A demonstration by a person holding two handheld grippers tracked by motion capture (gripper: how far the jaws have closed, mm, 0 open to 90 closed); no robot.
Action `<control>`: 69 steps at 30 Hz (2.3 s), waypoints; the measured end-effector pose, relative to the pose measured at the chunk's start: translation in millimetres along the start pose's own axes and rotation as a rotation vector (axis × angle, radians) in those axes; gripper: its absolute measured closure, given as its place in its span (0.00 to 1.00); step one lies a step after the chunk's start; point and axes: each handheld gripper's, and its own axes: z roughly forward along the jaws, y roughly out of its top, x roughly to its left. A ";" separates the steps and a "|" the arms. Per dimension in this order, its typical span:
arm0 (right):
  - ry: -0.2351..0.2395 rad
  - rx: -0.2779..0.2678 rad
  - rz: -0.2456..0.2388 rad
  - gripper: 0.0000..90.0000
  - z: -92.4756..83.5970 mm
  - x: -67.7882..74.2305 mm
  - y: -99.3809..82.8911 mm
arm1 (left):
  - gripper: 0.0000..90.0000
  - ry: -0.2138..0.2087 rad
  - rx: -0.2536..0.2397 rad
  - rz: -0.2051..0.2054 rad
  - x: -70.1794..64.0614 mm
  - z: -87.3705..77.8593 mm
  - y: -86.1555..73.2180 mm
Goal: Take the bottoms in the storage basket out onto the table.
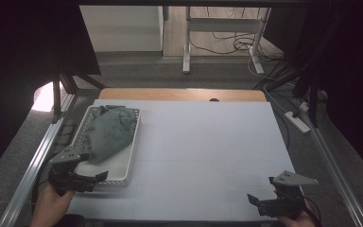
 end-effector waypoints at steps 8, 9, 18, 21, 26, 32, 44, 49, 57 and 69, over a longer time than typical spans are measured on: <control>0.000 0.004 -0.002 0.02 0.4 0.1 0.2 | 0.00 0.008 -0.003 -0.006 9.5 3.7 6.9; 0.000 0.005 -0.002 0.02 0.6 0.1 0.2 | 0.00 0.011 -0.003 -0.007 11.0 4.4 7.7; 0.002 0.015 -0.004 0.02 1.3 0.1 0.5 | 0.00 0.005 -0.002 -0.032 25.5 10.9 17.3; 0.003 0.016 -0.004 0.02 1.5 0.1 0.5 | 0.00 0.002 -0.009 -0.040 28.8 10.8 19.7; 0.003 0.018 -0.003 0.02 1.6 0.0 0.6 | 0.00 0.008 -0.020 -0.050 35.5 11.6 24.8; 0.003 0.020 -0.004 0.02 1.8 -0.1 0.7 | 0.00 0.034 -0.025 -0.019 40.5 14.7 32.3; 0.004 0.020 -0.002 0.02 2.0 -0.1 0.8 | 0.00 0.046 -0.015 -0.008 48.7 22.7 41.7; 0.005 0.020 -0.001 0.02 2.1 -0.2 0.8 | 0.00 0.049 -0.010 -0.003 52.6 26.7 45.4; 0.005 0.021 -0.002 0.02 2.2 -0.2 0.9 | 0.00 0.052 0.011 -0.026 62.7 33.9 51.1; 0.009 0.024 -0.001 0.02 2.9 -0.3 1.2 | 0.00 0.078 0.015 -0.092 84.3 41.7 65.4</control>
